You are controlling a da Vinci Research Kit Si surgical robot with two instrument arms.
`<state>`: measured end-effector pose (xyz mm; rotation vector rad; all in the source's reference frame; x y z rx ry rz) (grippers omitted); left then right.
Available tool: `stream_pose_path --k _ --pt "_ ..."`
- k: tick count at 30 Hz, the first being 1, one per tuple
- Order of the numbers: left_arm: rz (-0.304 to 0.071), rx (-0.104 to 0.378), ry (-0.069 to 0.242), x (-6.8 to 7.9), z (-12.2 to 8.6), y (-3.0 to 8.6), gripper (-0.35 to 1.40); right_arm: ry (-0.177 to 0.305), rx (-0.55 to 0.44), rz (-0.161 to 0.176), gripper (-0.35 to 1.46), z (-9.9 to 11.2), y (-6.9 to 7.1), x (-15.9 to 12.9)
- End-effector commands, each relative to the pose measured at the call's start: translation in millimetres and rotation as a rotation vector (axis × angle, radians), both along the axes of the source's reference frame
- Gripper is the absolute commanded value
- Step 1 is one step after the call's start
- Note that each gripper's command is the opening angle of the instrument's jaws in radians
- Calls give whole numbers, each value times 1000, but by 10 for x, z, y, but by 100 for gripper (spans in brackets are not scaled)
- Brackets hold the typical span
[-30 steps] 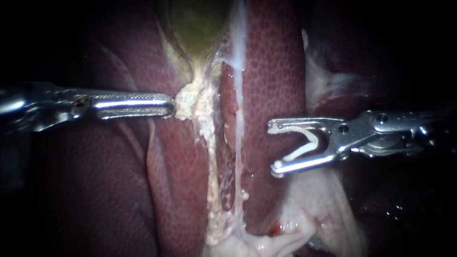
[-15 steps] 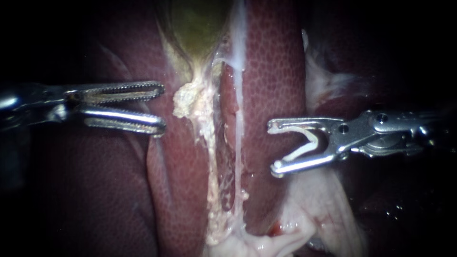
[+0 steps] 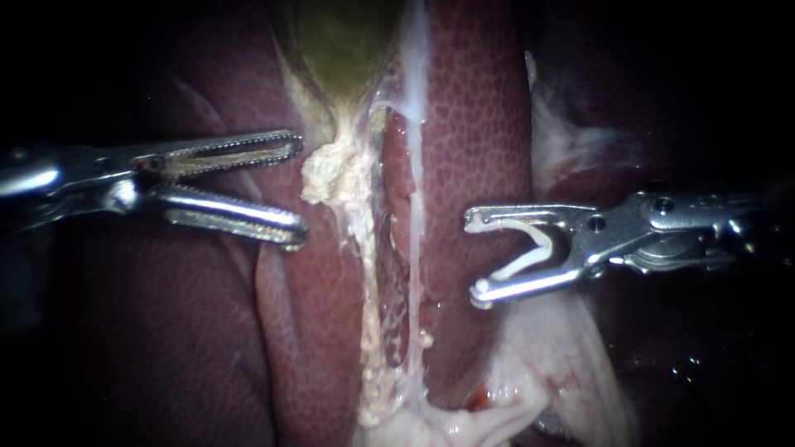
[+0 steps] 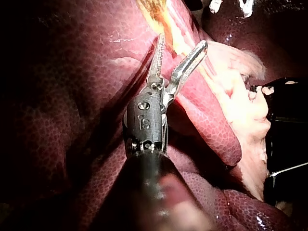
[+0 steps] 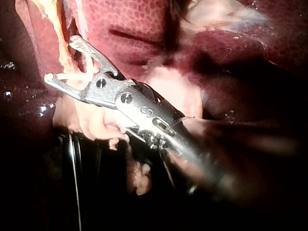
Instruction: Grabbing gallbladder
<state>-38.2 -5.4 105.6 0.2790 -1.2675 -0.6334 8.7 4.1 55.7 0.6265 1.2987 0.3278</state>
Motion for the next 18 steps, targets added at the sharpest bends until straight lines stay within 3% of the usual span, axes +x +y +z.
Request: stream_pose_path --k 1,10,18 --pt "3 0 -1 -2 1 -1 51 0 0 0 60 0 0 0" --pt "-8 21 -3 -17 11 -5 36 0 0 0 60 0 0 0" --pt "-15 42 -7 -21 15 -3 24 0 0 0 60 0 0 0"
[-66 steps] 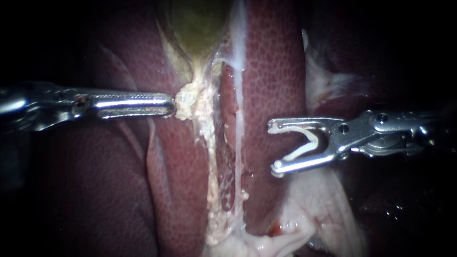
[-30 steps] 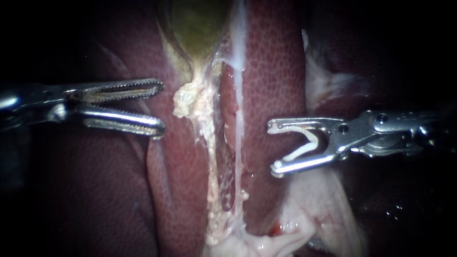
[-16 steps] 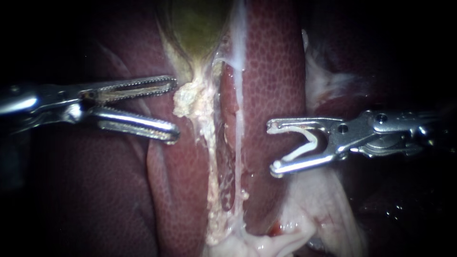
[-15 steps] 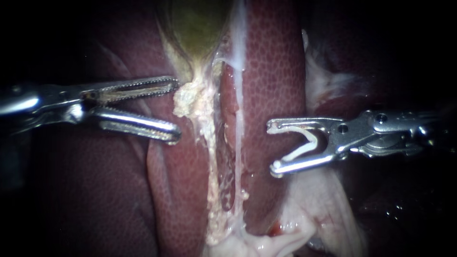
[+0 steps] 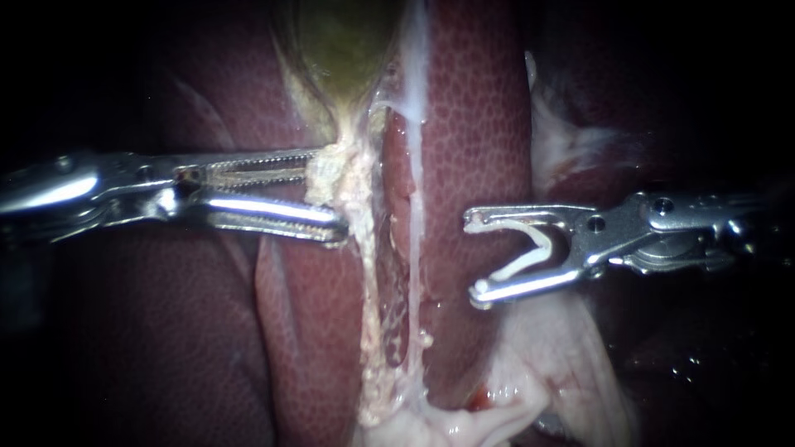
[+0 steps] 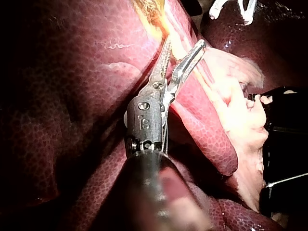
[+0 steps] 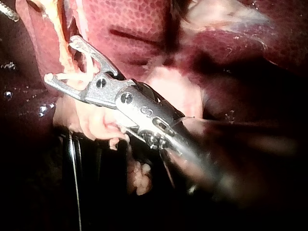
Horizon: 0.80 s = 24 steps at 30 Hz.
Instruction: Grabbing gallbladder
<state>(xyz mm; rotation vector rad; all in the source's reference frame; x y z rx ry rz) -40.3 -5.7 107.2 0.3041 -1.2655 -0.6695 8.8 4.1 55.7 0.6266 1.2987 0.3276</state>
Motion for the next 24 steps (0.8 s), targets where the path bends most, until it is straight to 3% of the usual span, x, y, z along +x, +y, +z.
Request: stream_pose_path --k 1,6,9,24 --pt "-3 10 -2 0 0 0 21 0 0 0 60 0 0 0" --pt "-10 32 -6 0 -1 0 -6 0 0 0 60 0 0 0" --pt "-12 38 -7 1 -1 0 -35 0 0 0 60 0 0 1" --pt "0 43 -1 10 -3 0 -35 0 0 1 59 0 0 1"
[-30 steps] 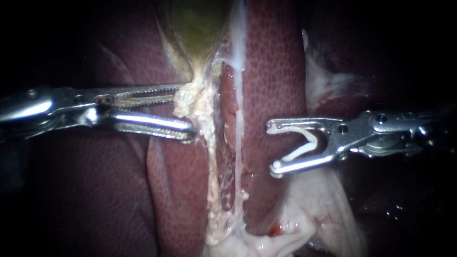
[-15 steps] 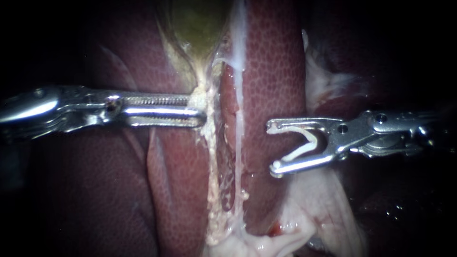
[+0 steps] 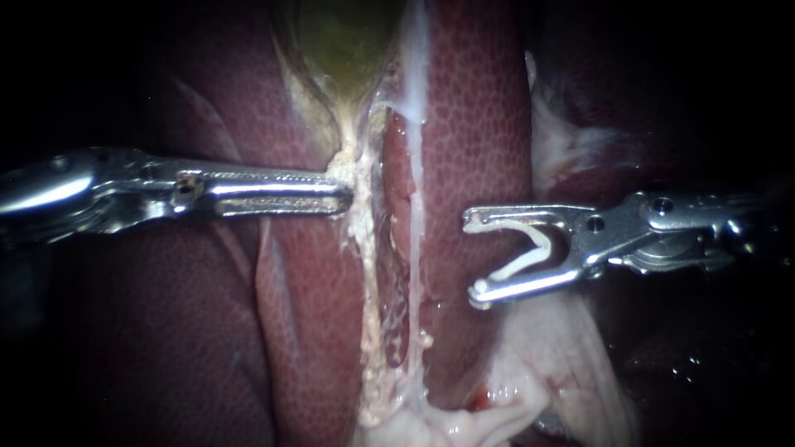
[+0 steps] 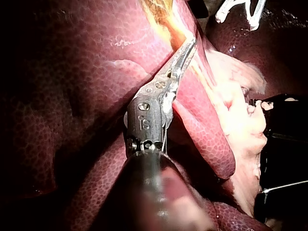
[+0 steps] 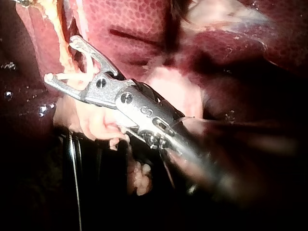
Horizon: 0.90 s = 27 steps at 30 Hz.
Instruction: Grabbing gallbladder
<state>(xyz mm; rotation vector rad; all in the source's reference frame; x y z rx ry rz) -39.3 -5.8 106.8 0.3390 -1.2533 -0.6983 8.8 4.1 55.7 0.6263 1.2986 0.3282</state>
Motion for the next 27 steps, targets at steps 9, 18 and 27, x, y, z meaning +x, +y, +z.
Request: stream_pose_path --k 9,18,27 --pt "13 13 -12 27 -8 18 -35 0 0 0 59 0 0 0" --pt "-8 23 2 60 -25 37 -35 0 0 0 59 0 0 0" --pt "-21 17 18 86 -37 45 -35 0 0 -1 60 0 0 -1"
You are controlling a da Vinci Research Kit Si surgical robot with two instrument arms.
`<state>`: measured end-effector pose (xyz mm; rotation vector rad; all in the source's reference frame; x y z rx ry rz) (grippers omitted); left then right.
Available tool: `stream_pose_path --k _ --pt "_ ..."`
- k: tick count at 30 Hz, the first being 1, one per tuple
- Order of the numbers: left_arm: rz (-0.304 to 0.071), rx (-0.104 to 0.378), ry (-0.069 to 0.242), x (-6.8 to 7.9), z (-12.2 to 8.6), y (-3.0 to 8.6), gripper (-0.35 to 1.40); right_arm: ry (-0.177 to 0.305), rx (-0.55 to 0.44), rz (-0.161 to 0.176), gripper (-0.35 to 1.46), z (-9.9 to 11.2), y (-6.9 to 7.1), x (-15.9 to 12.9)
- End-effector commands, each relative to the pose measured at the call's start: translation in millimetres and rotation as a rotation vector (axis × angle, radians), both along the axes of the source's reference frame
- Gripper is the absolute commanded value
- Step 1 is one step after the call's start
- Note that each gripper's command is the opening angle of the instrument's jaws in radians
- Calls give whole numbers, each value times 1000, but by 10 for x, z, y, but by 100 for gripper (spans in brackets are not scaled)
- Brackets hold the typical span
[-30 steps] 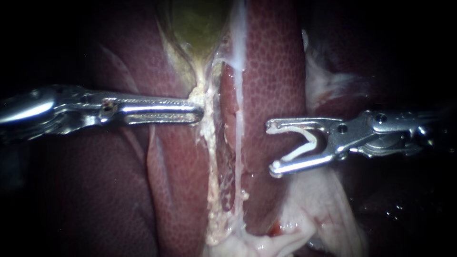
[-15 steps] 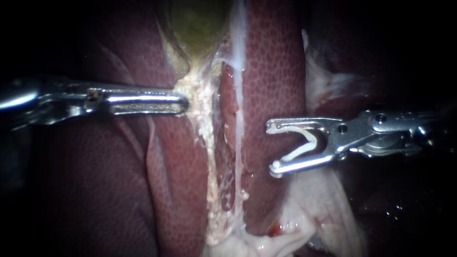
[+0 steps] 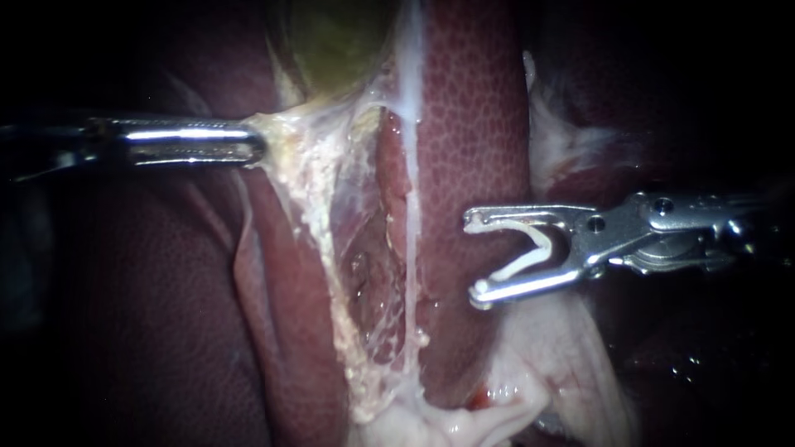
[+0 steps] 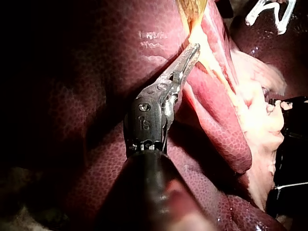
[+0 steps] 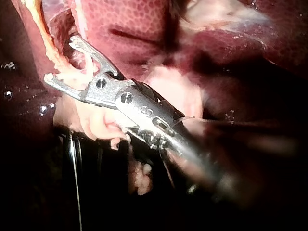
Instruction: Grabbing gallbladder
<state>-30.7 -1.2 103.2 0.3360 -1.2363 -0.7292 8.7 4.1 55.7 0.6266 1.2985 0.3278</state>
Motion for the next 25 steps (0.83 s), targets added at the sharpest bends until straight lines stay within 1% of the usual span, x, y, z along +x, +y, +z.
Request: stream_pose_path --k 1,3,25 --pt "0 -1 1 1 -1 1 -35 0 0 0 60 0 0 0" --pt "-1 0 5 2 -1 1 -35 0 0 0 60 0 0 0" --pt "-2 -1 6 2 -3 -1 -35 0 0 0 60 0 0 0"
